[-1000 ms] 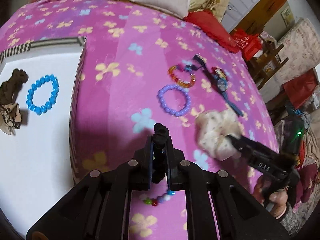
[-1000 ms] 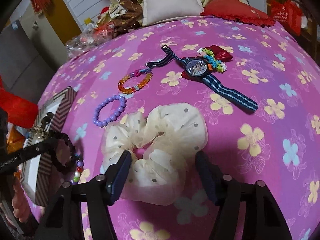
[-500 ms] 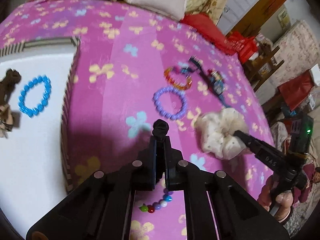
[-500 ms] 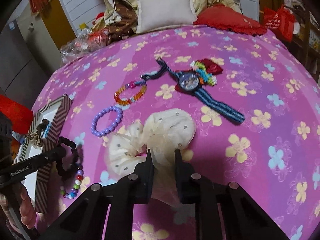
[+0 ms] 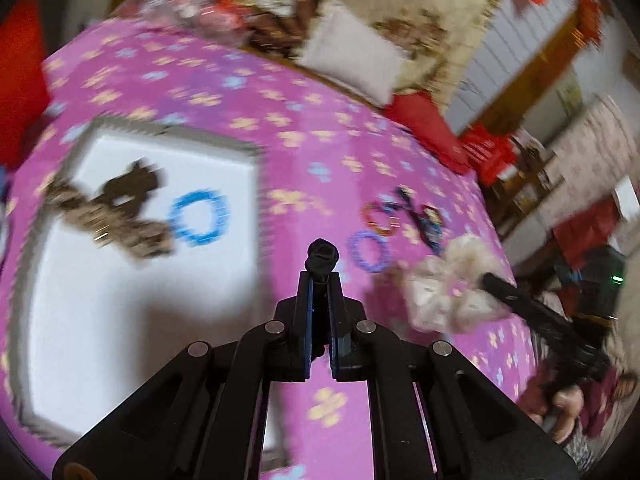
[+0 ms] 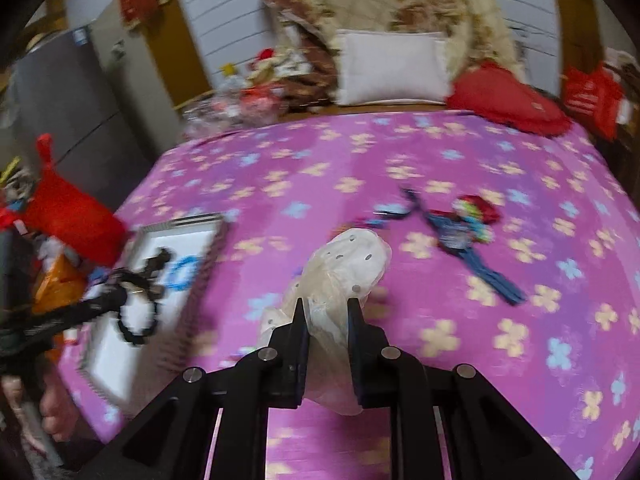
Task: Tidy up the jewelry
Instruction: 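Carry the scrunchie and hair tie into the white tray and open both tools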
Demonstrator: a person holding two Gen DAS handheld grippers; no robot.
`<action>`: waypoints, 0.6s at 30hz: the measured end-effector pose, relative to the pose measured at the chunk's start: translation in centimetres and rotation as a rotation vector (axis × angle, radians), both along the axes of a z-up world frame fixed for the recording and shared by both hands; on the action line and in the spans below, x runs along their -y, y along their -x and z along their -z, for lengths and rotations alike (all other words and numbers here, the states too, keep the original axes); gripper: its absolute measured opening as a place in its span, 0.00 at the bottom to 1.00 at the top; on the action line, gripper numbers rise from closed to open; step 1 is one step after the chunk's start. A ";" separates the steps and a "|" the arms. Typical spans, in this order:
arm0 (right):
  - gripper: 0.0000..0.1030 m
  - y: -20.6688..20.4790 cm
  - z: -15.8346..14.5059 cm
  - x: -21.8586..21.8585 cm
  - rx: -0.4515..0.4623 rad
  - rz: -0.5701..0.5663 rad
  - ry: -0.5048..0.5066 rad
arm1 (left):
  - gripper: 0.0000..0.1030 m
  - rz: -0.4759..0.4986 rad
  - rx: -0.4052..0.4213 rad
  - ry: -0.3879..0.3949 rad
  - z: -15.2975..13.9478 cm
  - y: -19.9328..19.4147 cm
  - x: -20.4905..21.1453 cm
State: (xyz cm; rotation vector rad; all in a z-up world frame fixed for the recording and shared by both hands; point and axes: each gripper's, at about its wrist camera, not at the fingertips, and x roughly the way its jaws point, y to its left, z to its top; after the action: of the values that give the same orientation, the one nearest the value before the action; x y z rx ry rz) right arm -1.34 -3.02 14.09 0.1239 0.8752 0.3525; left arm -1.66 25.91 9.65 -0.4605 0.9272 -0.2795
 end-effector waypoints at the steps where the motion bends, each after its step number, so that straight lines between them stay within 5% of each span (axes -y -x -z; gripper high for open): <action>1: 0.16 0.2 -0.4 -0.9 0.001 -0.019 -0.008 | 0.05 -0.039 -0.027 0.001 0.5 0.2 -1.5; 9: 0.16 0.0 -1.6 -12.7 -0.076 -0.240 -0.101 | 0.05 -0.291 -0.198 -0.059 3.8 1.5 -9.3; 18: 0.16 0.9 6.2 -21.4 -0.201 -0.378 0.022 | 0.05 -0.368 -0.236 -0.148 5.5 0.7 -11.0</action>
State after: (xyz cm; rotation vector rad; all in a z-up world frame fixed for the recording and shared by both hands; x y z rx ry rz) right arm -2.25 18.35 7.84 -0.0290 1.1029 0.6913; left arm -2.37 36.86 4.15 -0.5245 1.0631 0.1808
